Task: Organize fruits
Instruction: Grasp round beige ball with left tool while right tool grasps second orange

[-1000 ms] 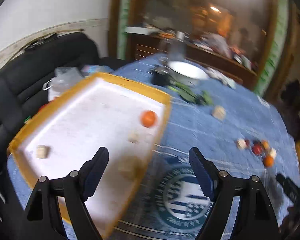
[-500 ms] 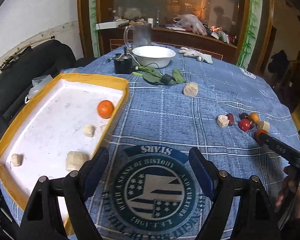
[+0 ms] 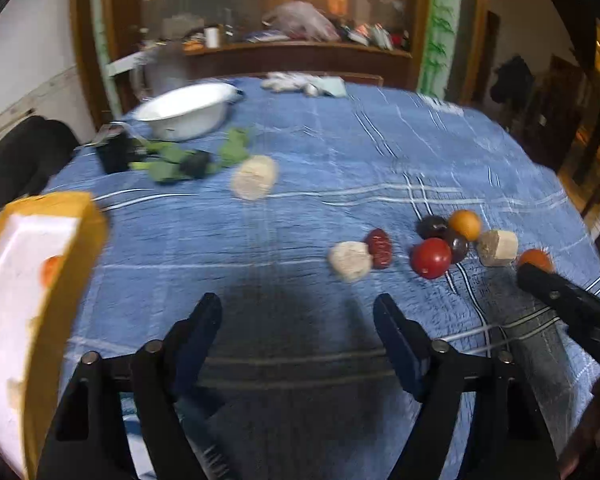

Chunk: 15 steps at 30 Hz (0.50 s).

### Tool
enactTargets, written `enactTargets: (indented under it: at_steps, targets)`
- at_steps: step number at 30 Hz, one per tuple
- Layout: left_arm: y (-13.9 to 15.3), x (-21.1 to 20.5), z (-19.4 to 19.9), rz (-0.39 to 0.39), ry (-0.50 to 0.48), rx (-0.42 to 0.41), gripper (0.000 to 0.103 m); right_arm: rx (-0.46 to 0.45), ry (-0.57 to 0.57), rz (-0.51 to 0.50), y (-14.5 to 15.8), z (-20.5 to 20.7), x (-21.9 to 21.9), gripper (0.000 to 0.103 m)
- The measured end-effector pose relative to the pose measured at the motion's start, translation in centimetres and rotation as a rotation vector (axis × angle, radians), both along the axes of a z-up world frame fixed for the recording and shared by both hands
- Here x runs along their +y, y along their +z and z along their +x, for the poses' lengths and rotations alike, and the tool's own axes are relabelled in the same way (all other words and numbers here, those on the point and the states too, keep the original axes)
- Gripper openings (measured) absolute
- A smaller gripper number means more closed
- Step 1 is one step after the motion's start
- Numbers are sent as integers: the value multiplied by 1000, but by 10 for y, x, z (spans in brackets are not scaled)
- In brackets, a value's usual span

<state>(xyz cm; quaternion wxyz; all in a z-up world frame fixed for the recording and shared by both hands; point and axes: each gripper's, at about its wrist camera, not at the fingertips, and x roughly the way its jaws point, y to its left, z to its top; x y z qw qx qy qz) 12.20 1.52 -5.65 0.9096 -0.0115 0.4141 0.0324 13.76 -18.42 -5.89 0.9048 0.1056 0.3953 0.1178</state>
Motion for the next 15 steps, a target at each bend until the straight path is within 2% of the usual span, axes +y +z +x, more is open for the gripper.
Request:
enactTargets:
  at_steps: [2, 5, 6, 10, 11, 13, 15]
  targets:
    - [-7, -8, 11, 29, -20, 22, 65, -8, 8, 18, 2, 1, -1, 37]
    - [-11, -9, 22, 32, -18, 25, 62, -9, 27, 44, 2, 2, -1, 37]
    - [-13, -10, 26, 32, -19, 30, 57, -8, 31, 53, 2, 2, -1, 37]
    - [-16, -13, 40, 3, -21, 42, 52, 3, 49, 75, 0, 5, 0, 37]
    - [-16, -13, 41, -2, -22, 40, 48, 5, 51, 78, 0, 5, 0, 37]
    - [-15, -15, 41, -2, -28, 32, 32, 3, 54, 84, 0, 5, -1, 37]
    - [-15, -17, 41, 11, -36, 32, 28, 2, 57, 88, 0, 5, -1, 37]
